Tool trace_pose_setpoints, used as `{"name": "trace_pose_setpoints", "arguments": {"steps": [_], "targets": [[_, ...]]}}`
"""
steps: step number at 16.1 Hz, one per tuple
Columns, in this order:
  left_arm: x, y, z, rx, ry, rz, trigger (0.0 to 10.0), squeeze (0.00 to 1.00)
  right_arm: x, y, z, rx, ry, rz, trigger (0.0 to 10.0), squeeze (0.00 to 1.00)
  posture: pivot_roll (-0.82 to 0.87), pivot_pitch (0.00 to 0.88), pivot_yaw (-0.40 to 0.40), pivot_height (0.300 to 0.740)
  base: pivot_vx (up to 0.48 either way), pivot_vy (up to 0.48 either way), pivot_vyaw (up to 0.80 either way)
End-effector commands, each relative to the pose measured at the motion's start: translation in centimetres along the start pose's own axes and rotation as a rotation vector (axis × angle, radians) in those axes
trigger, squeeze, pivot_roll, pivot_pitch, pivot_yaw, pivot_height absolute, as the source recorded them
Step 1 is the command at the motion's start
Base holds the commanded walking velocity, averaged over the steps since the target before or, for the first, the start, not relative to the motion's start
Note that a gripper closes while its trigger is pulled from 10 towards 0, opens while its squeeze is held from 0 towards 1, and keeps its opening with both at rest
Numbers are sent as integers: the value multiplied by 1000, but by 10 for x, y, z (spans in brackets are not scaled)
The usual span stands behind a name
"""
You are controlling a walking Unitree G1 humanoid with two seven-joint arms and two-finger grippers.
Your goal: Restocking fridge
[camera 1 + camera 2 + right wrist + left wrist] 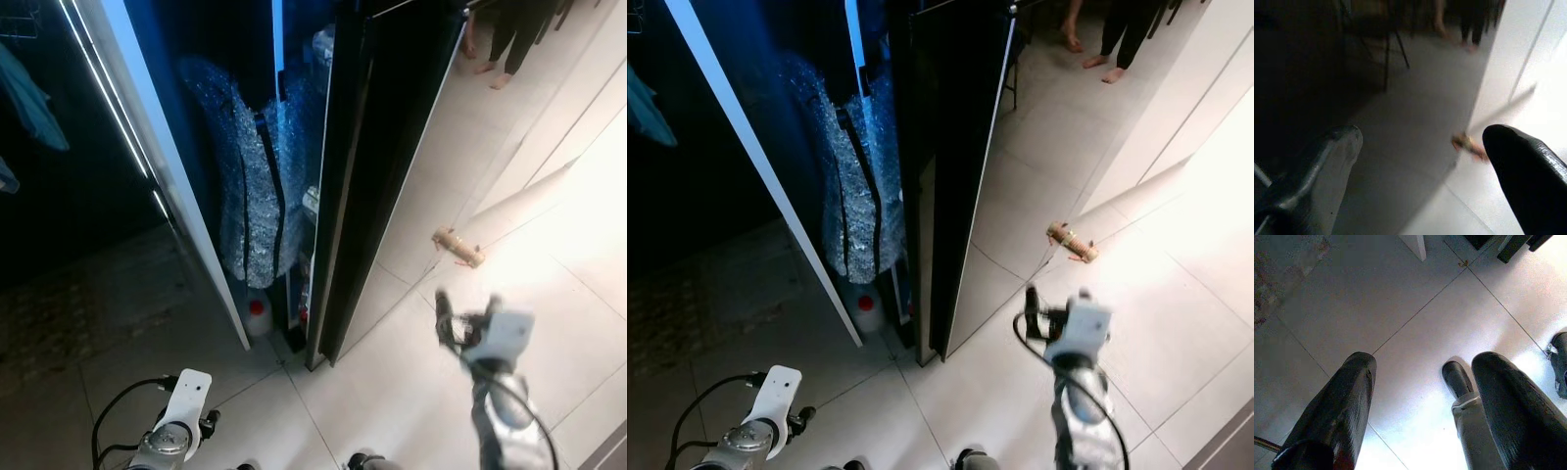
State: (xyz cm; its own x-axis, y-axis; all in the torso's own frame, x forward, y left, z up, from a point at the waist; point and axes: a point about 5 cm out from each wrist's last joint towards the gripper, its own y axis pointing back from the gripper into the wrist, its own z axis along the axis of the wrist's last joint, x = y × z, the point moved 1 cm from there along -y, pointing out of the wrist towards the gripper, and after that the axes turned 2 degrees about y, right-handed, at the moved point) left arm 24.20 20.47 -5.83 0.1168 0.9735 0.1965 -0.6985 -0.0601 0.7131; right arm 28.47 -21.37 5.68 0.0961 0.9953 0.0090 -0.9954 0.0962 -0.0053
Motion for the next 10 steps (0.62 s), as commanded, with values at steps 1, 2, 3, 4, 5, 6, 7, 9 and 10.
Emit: {"name": "trace_pose_setpoints", "arguments": {"steps": [1,2,3,4,5,6,7,9,10], "targets": [[0,2,-11,32,5,1,10000,0,-5,2,3,3,0,-1,10000,0,-186,189,-22,740,0,0,0],[0,2,-11,31,7,2,10000,0,-11,4,2,13,7,-16,10000,0,-189,184,-22,740,0,0,0],[1,2,-11,31,7,3,10000,0,-16,7,-2,33,13,-29,10000,0,-186,190,-22,740,0,0,0],[2,2,-10,29,10,7,10000,0,-20,10,-5,49,8,-38,10000,0,-186,189,-23,740,0,0,0],[3,2,-9,28,10,8,10000,0,-20,10,-4,53,6,-32,10000,0,-186,191,-22,740,0,0,0],[4,2,-9,27,9,9,10000,0,-19,10,-2,50,4,-24,10000,0,-187,190,-21,740,0,0,0],[4,2,-9,27,8,11,10000,0,-17,9,0,45,-2,-13,10000,0,-187,193,-21,740,0,0,0],[4,2,-10,26,9,12,10000,0,-17,8,2,47,-5,-3,10000,0,-183,196,-21,740,0,0,0],[4,2,-10,27,9,12,10000,0,-16,8,3,47,-9,5,10000,0,-185,198,-21,740,0,0,0]]}}
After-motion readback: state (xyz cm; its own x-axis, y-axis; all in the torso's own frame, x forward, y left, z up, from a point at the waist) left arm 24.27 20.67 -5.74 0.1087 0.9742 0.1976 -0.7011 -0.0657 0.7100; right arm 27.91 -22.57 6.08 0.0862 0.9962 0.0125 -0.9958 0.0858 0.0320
